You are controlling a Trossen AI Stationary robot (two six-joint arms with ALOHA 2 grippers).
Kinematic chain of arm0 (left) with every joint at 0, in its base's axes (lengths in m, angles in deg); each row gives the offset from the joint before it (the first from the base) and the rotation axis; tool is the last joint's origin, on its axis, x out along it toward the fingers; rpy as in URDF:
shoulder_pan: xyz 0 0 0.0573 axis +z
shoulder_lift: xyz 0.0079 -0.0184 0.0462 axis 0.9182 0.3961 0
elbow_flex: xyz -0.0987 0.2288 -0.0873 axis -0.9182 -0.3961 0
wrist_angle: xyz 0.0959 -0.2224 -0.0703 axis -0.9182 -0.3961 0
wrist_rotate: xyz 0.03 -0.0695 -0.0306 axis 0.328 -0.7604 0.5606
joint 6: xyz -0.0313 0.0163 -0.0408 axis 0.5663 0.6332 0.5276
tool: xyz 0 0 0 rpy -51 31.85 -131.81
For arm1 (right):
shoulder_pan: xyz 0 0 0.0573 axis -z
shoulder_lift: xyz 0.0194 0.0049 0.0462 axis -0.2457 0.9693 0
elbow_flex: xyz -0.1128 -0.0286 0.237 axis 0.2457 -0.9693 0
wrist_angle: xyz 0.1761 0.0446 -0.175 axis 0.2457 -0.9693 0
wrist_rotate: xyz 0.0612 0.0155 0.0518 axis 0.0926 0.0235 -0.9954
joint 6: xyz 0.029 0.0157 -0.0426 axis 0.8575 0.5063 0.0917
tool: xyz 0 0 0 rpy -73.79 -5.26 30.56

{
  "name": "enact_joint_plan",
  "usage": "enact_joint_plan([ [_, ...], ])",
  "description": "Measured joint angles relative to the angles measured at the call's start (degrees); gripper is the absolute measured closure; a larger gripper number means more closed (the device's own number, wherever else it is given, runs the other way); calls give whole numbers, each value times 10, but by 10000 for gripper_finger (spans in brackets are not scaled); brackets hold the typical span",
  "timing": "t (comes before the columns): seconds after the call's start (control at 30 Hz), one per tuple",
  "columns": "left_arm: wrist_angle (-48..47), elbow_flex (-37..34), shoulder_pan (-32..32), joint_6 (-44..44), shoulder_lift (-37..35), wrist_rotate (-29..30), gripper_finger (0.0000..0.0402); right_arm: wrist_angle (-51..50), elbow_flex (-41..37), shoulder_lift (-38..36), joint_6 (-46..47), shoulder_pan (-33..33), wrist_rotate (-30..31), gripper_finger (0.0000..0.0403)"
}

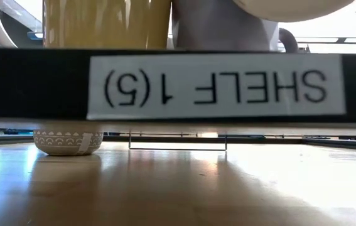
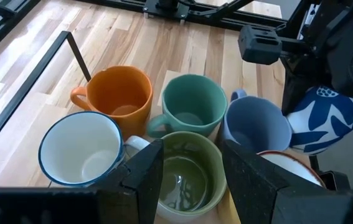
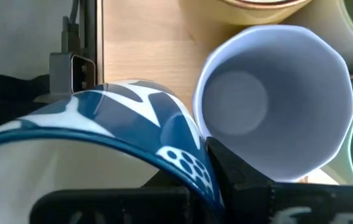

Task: Place coffee mugs
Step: Put the blue patterned mug on the shelf

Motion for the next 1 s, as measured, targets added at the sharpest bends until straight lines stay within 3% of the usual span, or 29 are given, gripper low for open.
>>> enact_joint_plan([
  [1.0, 0, 0, 0, -15, 0, -5, 248, 15, -4, 6, -30, -1, -33, 403],
])
